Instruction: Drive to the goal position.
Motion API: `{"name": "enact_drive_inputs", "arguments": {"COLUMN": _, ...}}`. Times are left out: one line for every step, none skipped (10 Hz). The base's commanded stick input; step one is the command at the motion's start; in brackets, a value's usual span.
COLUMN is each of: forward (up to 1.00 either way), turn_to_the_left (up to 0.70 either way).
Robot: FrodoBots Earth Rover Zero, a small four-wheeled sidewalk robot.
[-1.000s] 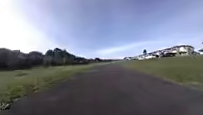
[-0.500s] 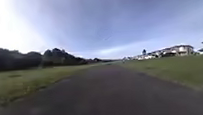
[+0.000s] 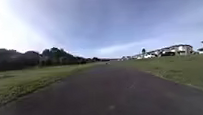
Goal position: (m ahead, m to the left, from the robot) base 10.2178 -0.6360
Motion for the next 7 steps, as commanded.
{"name": "enact_drive_inputs", "arguments": {"forward": 1.0, "turn_to_the_left": 0.0}}
{"name": "enact_drive_inputs", "arguments": {"forward": 1.0, "turn_to_the_left": 0.0}}
{"name": "enact_drive_inputs", "arguments": {"forward": 1.0, "turn_to_the_left": 0.0}}
{"name": "enact_drive_inputs", "arguments": {"forward": 1.0, "turn_to_the_left": 0.0}}
{"name": "enact_drive_inputs", "arguments": {"forward": 1.0, "turn_to_the_left": 0.0}}
{"name": "enact_drive_inputs", "arguments": {"forward": 1.0, "turn_to_the_left": 0.0}}
{"name": "enact_drive_inputs", "arguments": {"forward": 1.0, "turn_to_the_left": 0.0}}
